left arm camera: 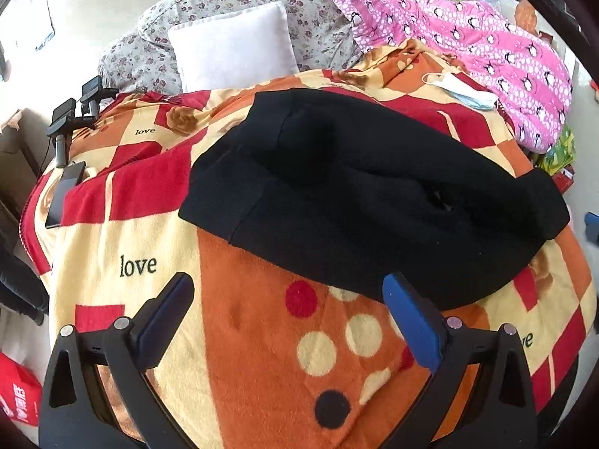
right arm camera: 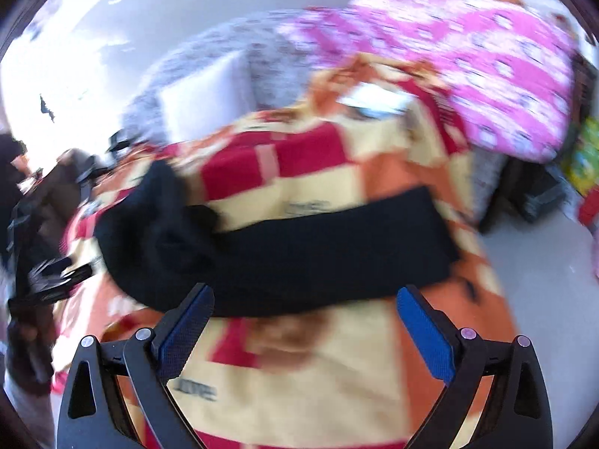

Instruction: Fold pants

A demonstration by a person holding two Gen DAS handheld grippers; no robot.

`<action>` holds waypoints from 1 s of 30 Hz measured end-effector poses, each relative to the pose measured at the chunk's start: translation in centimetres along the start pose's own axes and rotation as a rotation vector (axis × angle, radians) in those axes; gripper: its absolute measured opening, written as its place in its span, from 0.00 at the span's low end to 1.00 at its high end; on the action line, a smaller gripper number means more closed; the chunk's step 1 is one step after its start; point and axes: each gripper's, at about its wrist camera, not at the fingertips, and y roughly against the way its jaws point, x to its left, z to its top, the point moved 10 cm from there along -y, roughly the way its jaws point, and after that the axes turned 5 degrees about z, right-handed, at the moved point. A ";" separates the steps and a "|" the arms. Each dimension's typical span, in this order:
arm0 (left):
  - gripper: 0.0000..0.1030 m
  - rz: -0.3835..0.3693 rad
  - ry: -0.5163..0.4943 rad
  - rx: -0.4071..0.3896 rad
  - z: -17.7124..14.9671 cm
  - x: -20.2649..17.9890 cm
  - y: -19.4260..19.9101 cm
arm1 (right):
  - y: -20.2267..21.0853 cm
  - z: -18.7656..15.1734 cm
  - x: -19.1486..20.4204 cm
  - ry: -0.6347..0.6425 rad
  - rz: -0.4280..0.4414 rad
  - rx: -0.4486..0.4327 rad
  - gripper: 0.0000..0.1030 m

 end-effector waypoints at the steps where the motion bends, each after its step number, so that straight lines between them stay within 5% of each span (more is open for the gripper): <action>1: 0.99 -0.003 -0.002 0.004 0.0 -0.2 0.0 | -1.2 0.1 1.3 0.045 -0.007 0.014 0.96; 8: 0.99 0.000 -0.019 0.035 0.0 0.3 -0.8 | -6.8 2.3 5.4 0.210 -0.049 -0.006 0.96; 12: 0.99 0.003 0.000 0.048 0.1 1.3 -1.4 | -9.4 2.8 6.9 0.264 0.021 0.026 0.90; 13: 0.99 0.005 0.002 0.049 0.1 1.5 -1.6 | -10.2 2.7 7.0 0.285 0.039 0.044 0.83; 15: 0.99 0.012 0.005 0.051 0.1 2.0 -1.8 | -11.4 3.1 7.0 0.287 0.081 0.074 0.07; 21: 0.99 0.021 0.059 0.057 0.6 3.8 -2.7 | -12.2 10.4 4.9 0.259 -0.003 -0.047 0.05; 25: 0.99 0.021 0.100 0.061 1.0 4.6 -3.3 | -16.2 15.2 3.7 0.243 -0.075 -0.051 0.05; 30: 0.99 0.013 0.142 0.078 1.0 4.9 -3.9 | -19.5 16.4 3.5 0.230 -0.127 -0.032 0.18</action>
